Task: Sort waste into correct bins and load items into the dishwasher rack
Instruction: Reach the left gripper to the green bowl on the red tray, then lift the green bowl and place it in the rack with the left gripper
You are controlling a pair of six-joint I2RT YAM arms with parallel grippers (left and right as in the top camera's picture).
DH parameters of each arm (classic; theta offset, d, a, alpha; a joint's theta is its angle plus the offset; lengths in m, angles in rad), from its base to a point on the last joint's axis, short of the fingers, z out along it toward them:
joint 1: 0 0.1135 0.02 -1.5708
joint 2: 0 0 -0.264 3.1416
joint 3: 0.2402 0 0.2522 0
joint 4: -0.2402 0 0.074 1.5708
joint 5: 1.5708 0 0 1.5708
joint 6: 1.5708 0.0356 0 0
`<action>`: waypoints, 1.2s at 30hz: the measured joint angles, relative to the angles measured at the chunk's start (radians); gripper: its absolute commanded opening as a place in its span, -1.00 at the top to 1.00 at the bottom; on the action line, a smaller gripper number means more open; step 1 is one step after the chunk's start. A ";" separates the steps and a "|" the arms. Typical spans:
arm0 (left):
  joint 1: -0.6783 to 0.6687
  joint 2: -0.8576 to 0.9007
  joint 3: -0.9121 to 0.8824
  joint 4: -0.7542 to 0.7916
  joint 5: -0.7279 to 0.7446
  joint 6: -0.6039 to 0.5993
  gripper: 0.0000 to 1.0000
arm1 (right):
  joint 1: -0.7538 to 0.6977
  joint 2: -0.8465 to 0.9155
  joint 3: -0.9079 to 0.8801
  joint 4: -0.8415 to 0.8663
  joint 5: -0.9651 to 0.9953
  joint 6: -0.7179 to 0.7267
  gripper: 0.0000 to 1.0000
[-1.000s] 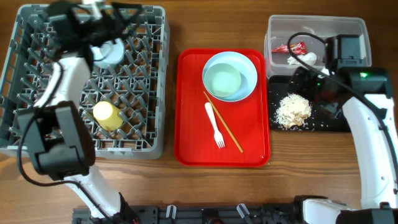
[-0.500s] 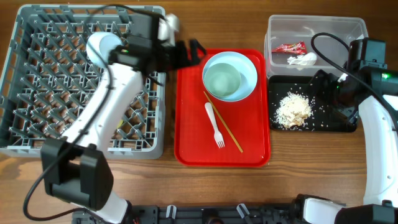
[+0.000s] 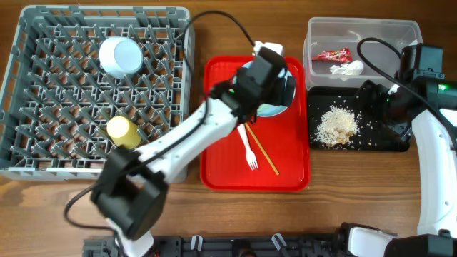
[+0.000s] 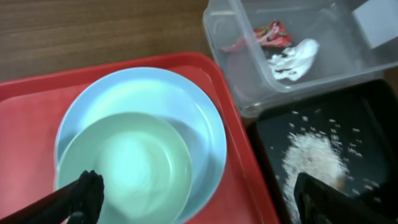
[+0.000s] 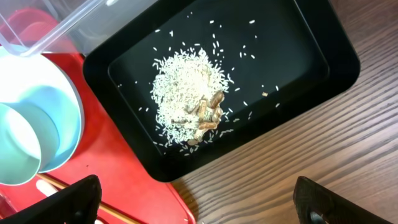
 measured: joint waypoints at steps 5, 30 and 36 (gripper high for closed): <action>-0.005 0.115 0.000 0.021 -0.028 0.000 -0.61 | 0.000 0.000 0.000 -0.001 0.000 0.000 -1.00; -0.047 0.180 0.000 0.004 -0.099 0.026 0.92 | 0.000 0.000 0.000 -0.010 0.000 -0.008 -1.00; 0.026 -0.077 0.000 -0.087 -0.041 0.026 0.92 | 0.000 0.000 0.000 -0.010 0.000 -0.015 -0.99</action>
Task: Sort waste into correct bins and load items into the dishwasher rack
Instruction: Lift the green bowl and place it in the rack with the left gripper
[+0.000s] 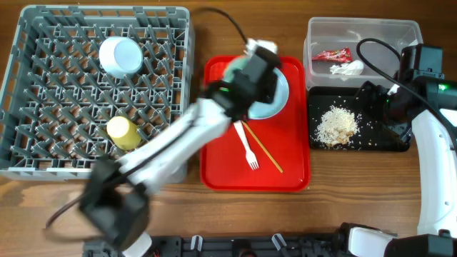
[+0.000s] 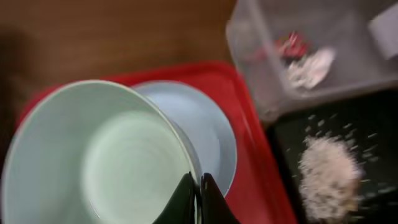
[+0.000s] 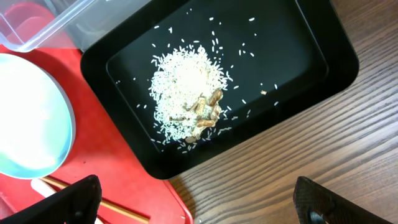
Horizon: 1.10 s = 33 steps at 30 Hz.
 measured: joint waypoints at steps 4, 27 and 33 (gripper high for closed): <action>0.197 -0.206 0.000 -0.100 0.191 0.000 0.92 | 0.000 0.000 0.000 0.000 0.000 0.000 -1.00; 1.056 0.121 0.000 -0.273 1.294 0.019 0.35 | 0.000 0.000 0.000 0.000 0.000 0.000 -1.00; 1.203 0.159 0.000 -0.352 1.180 0.025 -0.57 | 0.000 0.000 0.000 0.000 0.000 0.000 -1.00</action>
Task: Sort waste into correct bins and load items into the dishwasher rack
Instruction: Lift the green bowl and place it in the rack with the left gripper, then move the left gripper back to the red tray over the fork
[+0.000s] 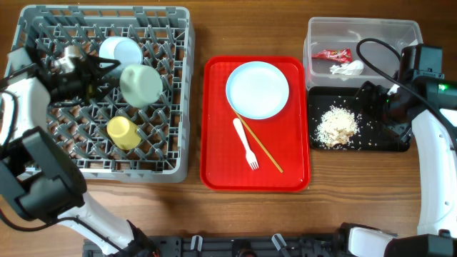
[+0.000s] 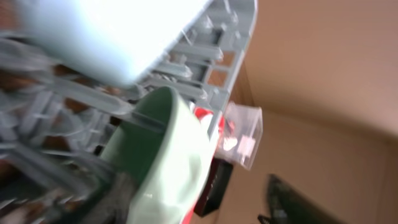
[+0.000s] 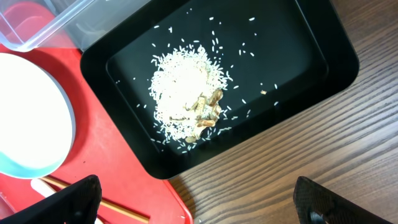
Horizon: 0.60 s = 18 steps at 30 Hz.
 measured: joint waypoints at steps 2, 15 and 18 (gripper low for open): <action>0.029 0.000 0.000 0.002 -0.019 0.001 -0.68 | 0.000 0.000 0.000 0.000 0.000 0.000 -0.99; -0.083 -0.313 0.000 -0.037 -0.232 0.002 -0.85 | 0.000 0.000 0.000 -0.002 0.000 0.000 -1.00; -0.304 -0.375 0.002 -0.143 -0.370 0.002 -0.99 | 0.000 0.000 0.000 -0.001 0.000 0.000 -0.99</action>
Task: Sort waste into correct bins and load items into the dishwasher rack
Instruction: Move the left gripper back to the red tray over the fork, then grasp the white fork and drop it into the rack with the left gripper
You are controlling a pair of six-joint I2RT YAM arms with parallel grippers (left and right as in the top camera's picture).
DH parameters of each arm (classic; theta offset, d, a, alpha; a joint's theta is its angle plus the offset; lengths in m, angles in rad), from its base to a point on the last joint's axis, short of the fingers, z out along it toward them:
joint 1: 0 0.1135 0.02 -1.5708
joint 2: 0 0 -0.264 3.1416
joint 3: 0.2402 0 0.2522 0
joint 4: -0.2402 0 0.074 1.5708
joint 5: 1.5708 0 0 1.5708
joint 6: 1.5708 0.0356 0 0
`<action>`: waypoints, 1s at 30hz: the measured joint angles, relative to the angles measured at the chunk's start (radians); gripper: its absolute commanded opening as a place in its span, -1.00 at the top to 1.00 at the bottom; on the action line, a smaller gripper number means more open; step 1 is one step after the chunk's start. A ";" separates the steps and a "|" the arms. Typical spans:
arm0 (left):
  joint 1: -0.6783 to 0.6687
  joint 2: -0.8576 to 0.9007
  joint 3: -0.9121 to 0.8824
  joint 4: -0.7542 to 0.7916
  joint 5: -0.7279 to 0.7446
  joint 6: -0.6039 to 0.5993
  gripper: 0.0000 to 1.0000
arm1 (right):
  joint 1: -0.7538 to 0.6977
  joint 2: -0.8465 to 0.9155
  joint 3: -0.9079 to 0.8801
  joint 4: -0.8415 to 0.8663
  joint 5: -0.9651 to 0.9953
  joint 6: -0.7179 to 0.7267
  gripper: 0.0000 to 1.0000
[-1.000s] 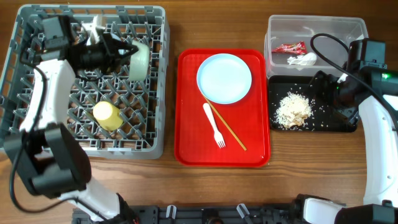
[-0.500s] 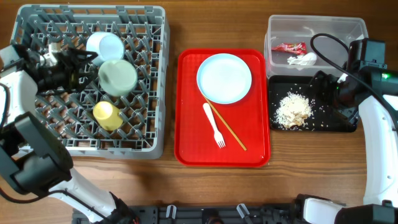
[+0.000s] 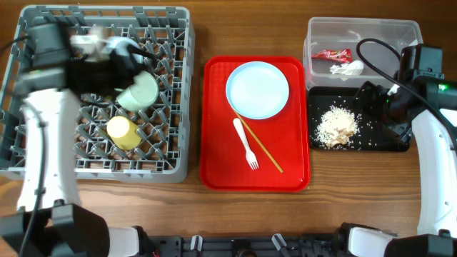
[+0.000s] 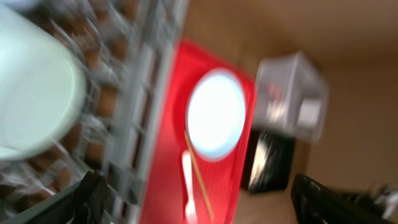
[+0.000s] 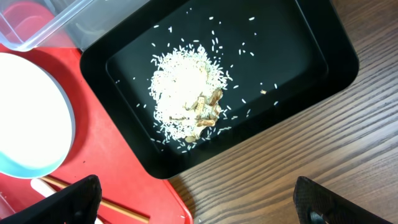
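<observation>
A pale green bowl (image 3: 141, 91) lies in the grey dishwasher rack (image 3: 43, 153), next to a white cup (image 3: 118, 48) and a yellow cup (image 3: 121, 130). My left gripper (image 4: 199, 204) hangs open and empty above the rack, with the bowl (image 4: 31, 93) to its left. On the red tray (image 3: 218, 164) are a pale blue plate (image 3: 257, 89), a white fork (image 3: 247, 146) and a chopstick (image 3: 265, 153). My right gripper (image 5: 202, 205) is open and empty over the table by the black tray (image 5: 298, 56) of rice (image 5: 183, 93).
A clear bin (image 3: 360, 32) at the back right holds a red wrapper (image 3: 330, 54) and a white tissue (image 3: 348, 68). The black tray (image 3: 385, 139) sits just in front of it. The right arm's cable (image 3: 375, 50) loops over the bin.
My left gripper has let go of the green bowl, which now rests in the rack. The gripper stands open and farther from the bowl. The right arm has not moved.
My left gripper was open over the green bowl stacked on the blue plate. Then it was shut on the bowl's rim, clear of the plate. Then it held the bowl at the rack. Now the bowl lies there, released.
</observation>
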 measured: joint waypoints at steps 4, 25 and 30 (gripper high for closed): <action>-0.340 0.025 -0.002 -0.100 -0.249 -0.090 -1.00 | 0.000 0.000 0.000 0.001 0.000 0.000 -1.00; -0.943 0.496 -0.033 0.023 -0.648 -0.609 0.42 | 0.000 0.000 0.000 0.001 0.000 0.000 -0.99; -0.943 0.496 -0.033 0.025 -0.651 -0.616 0.92 | 0.000 0.000 0.000 0.001 0.000 0.000 -0.99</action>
